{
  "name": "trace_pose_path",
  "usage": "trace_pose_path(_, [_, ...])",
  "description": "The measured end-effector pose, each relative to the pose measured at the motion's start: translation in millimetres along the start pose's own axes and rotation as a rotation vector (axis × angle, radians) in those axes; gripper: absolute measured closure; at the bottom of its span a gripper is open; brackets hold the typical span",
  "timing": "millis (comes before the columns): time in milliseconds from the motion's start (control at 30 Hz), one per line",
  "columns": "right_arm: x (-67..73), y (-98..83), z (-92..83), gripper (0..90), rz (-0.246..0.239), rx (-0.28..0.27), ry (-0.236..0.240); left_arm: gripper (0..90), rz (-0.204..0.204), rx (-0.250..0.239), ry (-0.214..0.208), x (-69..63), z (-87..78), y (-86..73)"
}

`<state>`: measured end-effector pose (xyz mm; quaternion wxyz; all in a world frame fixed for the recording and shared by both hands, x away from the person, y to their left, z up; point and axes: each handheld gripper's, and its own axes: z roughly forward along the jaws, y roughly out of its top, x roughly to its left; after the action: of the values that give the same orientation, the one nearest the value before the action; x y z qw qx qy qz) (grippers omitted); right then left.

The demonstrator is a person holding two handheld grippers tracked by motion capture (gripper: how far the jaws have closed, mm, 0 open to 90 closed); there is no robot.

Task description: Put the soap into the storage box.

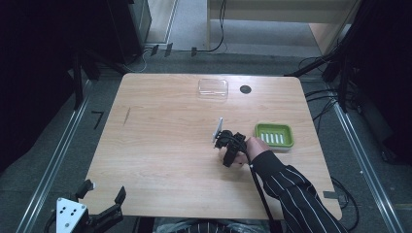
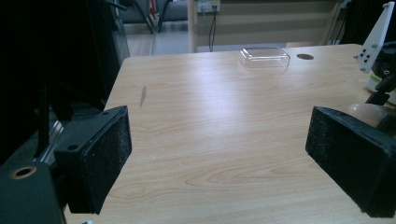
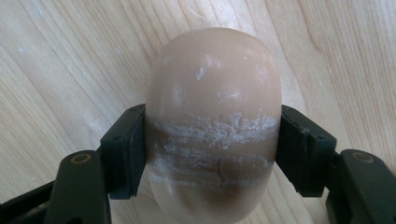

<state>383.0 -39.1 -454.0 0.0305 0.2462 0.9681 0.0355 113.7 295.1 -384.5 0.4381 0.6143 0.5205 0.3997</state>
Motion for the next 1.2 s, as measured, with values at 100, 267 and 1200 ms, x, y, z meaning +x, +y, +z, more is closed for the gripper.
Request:
trace_pose_path(100, [-1.3,-2.6,-3.4,33.7,-0.006,0.0,-0.006,7.2,0.0,0.002,0.001,0.2,0.1,0.0])
trace_pose_path(267, [-3.1,-6.6,-6.7,33.7,-0.023,-0.003,-0.006,7.2,0.002,0.0,0.001,-0.2,0.0,0.0])
trace_pose_path(1200, [-20.8,-45.8,-32.5,33.8,-0.028,-0.012,-0.033,7.2,0.005,0.004,0.004,-0.8,0.0,0.4])
